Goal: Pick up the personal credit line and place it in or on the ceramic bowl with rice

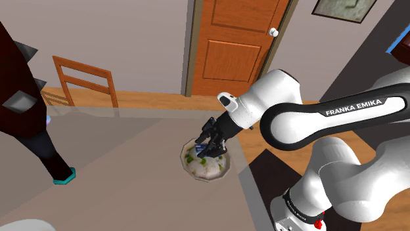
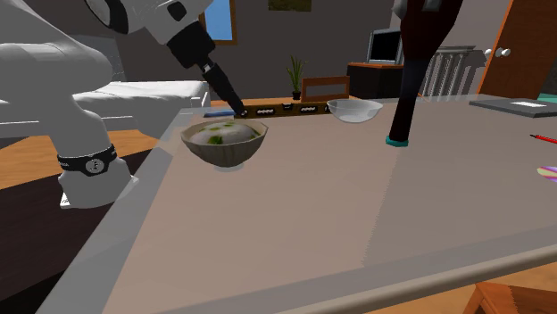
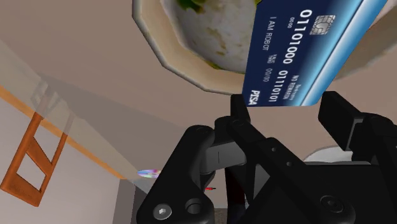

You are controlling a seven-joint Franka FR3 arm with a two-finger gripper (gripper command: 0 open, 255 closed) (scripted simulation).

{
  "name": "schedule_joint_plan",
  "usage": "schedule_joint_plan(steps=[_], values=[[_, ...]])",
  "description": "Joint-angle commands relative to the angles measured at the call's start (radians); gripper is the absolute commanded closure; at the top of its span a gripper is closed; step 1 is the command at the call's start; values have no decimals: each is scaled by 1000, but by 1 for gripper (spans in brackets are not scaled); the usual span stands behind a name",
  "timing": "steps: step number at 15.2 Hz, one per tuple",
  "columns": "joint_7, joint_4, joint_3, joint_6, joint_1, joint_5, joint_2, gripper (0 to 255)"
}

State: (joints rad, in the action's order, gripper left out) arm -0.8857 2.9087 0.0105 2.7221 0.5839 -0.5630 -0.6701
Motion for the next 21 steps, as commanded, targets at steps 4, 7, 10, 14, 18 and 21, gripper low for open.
schedule_joint_plan(steps=[4, 7, 10, 14, 18, 21], values=[[-31, 20, 20, 50, 28, -27, 28, 255], [-31, 19, 20, 50, 28, -27, 28, 255], [-31, 19, 20, 49, 28, -27, 27, 0], [-31, 19, 20, 49, 28, -27, 27, 0], [23, 25, -6, -114, -64, 52, -129, 0], [33, 23, -7, -157, -83, 69, -167, 0]])
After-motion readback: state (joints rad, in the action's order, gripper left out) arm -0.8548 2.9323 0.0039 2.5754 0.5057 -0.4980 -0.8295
